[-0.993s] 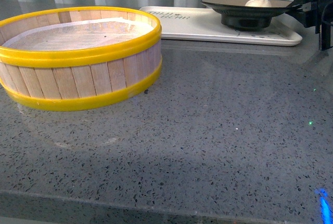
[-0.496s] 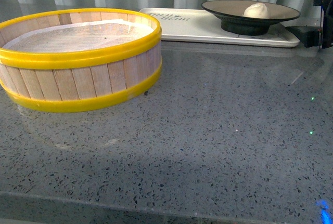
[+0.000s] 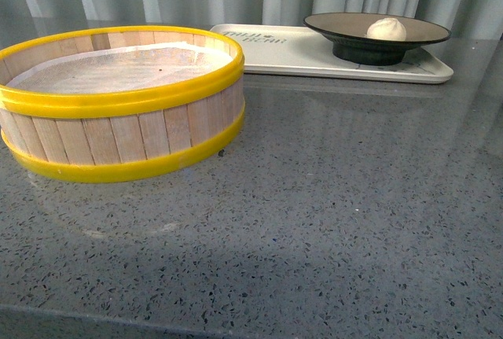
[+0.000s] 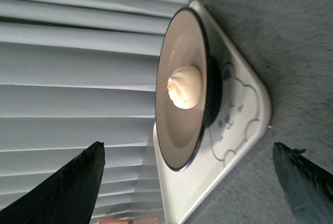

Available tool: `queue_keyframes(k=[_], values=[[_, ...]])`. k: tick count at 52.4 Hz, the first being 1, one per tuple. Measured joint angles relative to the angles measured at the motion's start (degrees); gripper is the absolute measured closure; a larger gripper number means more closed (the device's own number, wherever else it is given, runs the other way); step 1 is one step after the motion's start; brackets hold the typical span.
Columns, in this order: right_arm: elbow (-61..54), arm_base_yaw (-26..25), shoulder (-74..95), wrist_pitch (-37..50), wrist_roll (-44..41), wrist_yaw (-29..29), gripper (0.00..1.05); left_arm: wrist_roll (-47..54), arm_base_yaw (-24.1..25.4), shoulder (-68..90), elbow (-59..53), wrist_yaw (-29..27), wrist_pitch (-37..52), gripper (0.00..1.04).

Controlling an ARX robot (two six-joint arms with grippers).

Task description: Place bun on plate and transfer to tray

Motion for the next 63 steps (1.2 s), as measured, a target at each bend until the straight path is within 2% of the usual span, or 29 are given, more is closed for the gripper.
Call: queue_keyframes(k=[11,15,16,19,22,25,26,30,37,39,41,44,63], values=[[-13.07,-5.09,-17.62,-6.56,-8.24,5.57,0.08,0.0,0.0,0.02,0.0,0.02,0.0,0.07],[-17.35,-6.43,-28.26,-12.7,-18.95,14.91,0.09,0.0,0.0,0.0,0.0,0.0,0.0,0.07],[-18.91,-6.69,-30.6,-12.22,-21.35,14.23,0.1,0.0,0.0,0.02,0.0,0.02,0.0,0.07],[-25.55,-6.56,-40.35,-7.54,-40.39,6.16,0.24,0.0,0.0,0.0,0.0,0.0,0.0,0.07],[-30.14,-4.87,-48.59,-9.07,-55.32,5.64,0.37,0.0,0.0,-0.02,0.0,0.07,0.0,0.07],[-32.54,-3.41,-52.61,-10.45,-61.09,6.51,0.44,0.0,0.0,-0.02,0.0,0.02,0.0,0.07],[-34.21,-2.25,-55.28,-11.26,-65.35,7.8,0.49,0.0,0.0,-0.02,0.0,-0.02,0.0,0.07],[-38.62,0.17,-60.46,-11.41,-71.69,10.12,0.67,0.0,0.0,-0.02,0.0,0.0,0.0,0.07],[-43.12,2.32,-64.15,-11.26,-74.6,12.5,0.96,0.0,0.0,-0.02,0.0,0.04,0.0,0.07],[-44.24,4.35,-65.37,-11.26,-74.93,15.32,1.04,0.0,0.0,-0.02,0.0,0.0,0.0,0.07],[-45.18,6.8,-66.64,-11.28,-75.23,17.64,1.03,0.0,0.0,-0.02,0.0,0.02,0.0,0.07],[-46.18,8.2,-68.0,-11.37,-75.32,17.97,1.03,0.0,0.0,-0.02,0.0,0.02,0.0,0.07],[-50.12,8.5,-74.05,-13.53,-75.52,18.4,1.03,0.0,0.0,-0.02,0.0,0.04,0.0,0.07]])
